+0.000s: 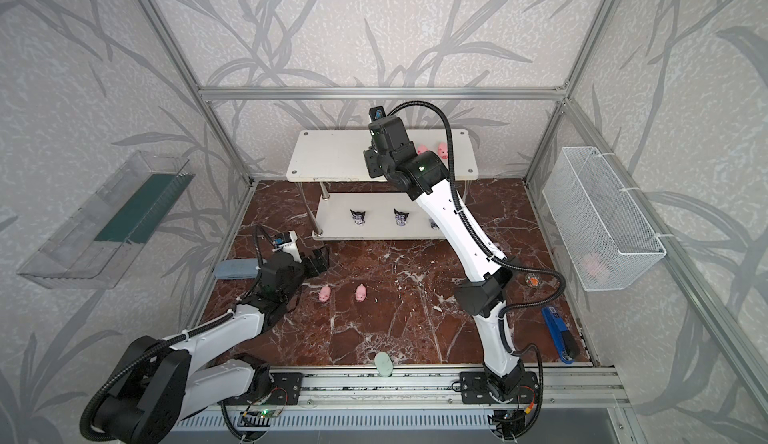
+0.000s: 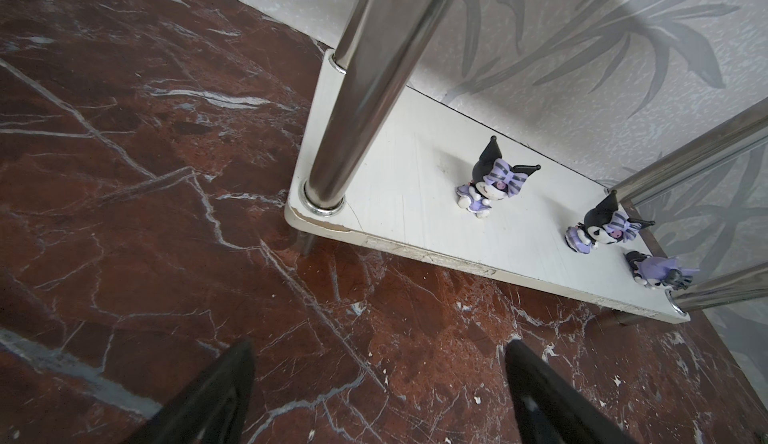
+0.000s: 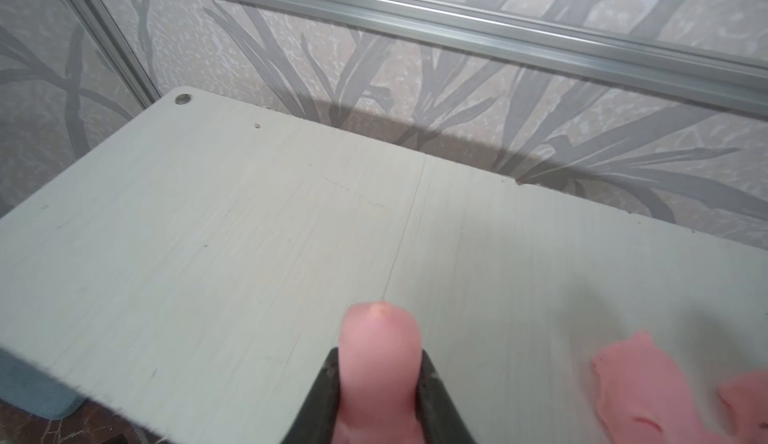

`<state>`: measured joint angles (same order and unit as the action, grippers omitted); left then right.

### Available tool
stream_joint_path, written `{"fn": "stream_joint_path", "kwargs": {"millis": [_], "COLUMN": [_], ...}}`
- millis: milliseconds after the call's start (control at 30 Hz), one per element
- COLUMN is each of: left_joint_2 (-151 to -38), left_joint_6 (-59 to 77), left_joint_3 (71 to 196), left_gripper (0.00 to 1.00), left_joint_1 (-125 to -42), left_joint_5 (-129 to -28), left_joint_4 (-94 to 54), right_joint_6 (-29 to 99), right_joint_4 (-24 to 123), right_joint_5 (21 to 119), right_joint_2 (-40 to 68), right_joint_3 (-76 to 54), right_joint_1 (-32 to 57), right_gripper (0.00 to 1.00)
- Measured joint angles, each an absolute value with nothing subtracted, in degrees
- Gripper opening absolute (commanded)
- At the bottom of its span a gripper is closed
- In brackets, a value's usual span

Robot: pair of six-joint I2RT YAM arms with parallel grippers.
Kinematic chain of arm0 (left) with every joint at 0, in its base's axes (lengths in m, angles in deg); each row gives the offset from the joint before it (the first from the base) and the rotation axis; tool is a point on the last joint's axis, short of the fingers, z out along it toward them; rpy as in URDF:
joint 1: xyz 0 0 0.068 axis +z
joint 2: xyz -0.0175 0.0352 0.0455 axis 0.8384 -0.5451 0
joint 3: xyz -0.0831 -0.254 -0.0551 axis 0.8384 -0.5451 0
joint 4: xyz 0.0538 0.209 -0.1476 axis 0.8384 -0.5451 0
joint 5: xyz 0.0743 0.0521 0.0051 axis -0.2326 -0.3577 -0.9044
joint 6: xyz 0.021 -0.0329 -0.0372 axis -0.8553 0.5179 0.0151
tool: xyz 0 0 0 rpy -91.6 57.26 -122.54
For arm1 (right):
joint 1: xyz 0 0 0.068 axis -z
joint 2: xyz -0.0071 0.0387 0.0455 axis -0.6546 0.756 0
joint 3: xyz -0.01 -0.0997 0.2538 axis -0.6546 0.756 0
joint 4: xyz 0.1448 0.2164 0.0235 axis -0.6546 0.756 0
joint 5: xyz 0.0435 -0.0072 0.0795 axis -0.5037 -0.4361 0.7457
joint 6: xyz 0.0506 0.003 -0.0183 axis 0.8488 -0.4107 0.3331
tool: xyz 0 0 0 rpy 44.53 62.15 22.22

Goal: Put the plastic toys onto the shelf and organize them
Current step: 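Lift the pig with the right gripper up over the top shelf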

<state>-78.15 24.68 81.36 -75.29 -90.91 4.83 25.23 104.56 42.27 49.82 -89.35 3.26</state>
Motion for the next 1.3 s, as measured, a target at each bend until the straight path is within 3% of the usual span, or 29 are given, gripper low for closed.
{"fn": "stream_joint_path", "kwargs": {"millis": [133,1300], "left_joint_2": [-78.0,-80.1], "left_joint_6": [24.7,25.1], "left_joint_3": [81.4,81.4], "left_gripper": [0.92,0.92], "left_joint_1": [-75.2,-74.4], "left_joint_5": [-90.9,-90.2], "left_joint_4": [4.8,5.4], "right_joint_6": [26.2,28.9], "right_joint_4": [108.9,107.8], "right_joint_5": [42.5,42.2], "right_joint_2": [53.6,50.8], "right_joint_3": [-94.4,-89.2], "right_joint_1": [4.9,8.3], "right_gripper": [0.27,0.35]}}
